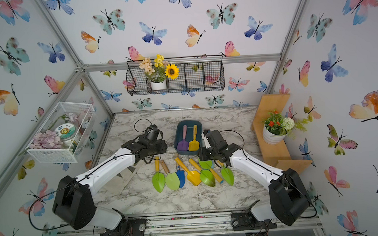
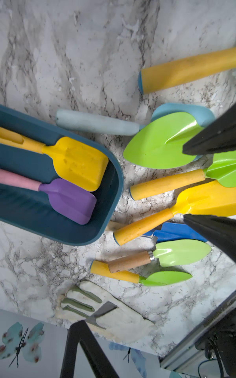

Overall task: Put the shovel into the storage box
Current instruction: Place the shovel in the storage box, then pick up the shovel from the center of the board.

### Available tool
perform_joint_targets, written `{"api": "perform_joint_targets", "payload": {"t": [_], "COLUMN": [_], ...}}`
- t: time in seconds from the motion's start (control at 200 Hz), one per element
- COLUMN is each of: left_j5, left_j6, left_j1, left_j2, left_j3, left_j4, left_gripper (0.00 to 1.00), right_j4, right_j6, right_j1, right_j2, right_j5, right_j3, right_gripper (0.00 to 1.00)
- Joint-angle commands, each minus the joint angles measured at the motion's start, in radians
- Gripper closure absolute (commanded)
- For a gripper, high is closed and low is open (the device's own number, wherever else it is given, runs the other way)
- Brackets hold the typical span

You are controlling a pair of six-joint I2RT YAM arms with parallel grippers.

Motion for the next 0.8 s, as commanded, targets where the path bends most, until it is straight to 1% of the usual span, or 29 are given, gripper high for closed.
{"api": "perform_joint_targets", "payload": {"t": [0.0,0.095,0.195,0.255,0.355,0.491,0.791], "left_j5": [0.021,0.032,0.05,0.06,0.079,0.095,0.103], "left_j6": [-0.067,-0.085,-0.101,-0.11,-0.126,-0.138,-0.137], "left_j1": [0.042,0.069,0.081,0.081,0.086,0.089,0.089], "left_j2": [-0.09,-0.143,-0.163,-0.168,-0.167,-0.142,-0.073], "left_j3": [-0.086,-0.16,-0.209,-0.235,-0.273,-0.308,-0.351], "left_j4": [-0.002,0.009,0.01,0.017,0.038,0.066,0.115], "left_gripper": [0.55,0.54,0.53,0.45,0.42,0.43,0.52], "right_j4": [0.038,0.064,0.076,0.081,0.089,0.092,0.085], "right_j6": [-0.023,-0.019,-0.02,-0.02,-0.019,-0.018,-0.003], "right_j1": [0.029,0.062,0.102,0.127,0.152,0.168,0.17], "right_j2": [0.007,0.019,0.043,0.056,0.075,0.084,0.096], "right_j5": [-0.077,-0.095,-0.095,-0.09,-0.092,-0.089,-0.048], "right_j3": [0.016,0.01,0.016,0.022,0.025,0.029,0.022], "right_gripper": [0.48,0.48,0.48,0.47,0.45,0.44,0.45]}}
